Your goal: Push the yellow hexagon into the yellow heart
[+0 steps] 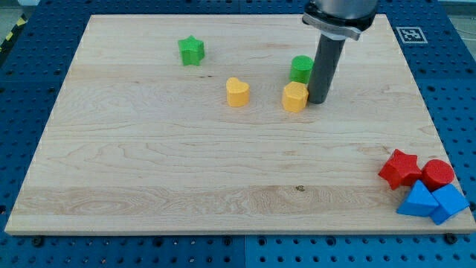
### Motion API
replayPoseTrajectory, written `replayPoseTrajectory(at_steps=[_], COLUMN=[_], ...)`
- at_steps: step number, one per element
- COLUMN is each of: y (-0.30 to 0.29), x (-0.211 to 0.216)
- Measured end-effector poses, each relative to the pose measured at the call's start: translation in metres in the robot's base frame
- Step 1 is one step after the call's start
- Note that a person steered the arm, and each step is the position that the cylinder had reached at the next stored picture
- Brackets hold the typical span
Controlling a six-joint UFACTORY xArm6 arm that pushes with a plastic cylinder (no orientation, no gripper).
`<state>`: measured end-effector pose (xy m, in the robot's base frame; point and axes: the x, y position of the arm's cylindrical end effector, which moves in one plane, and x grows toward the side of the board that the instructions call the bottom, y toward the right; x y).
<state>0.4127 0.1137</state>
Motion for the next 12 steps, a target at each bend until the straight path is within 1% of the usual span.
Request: replayPoseTrajectory(at_steps=[1, 2, 3, 4, 5, 7, 9, 10, 11, 12], y=[-0.018, -0.016, 0.011, 0.014, -0.011, -0.036, -0.04, -0.052, -0.028, 0.01], x=[-0.005, -0.004, 0.022, 0.036, 0.03, -0.007, -0.01, -0.013, -0.013, -0.005])
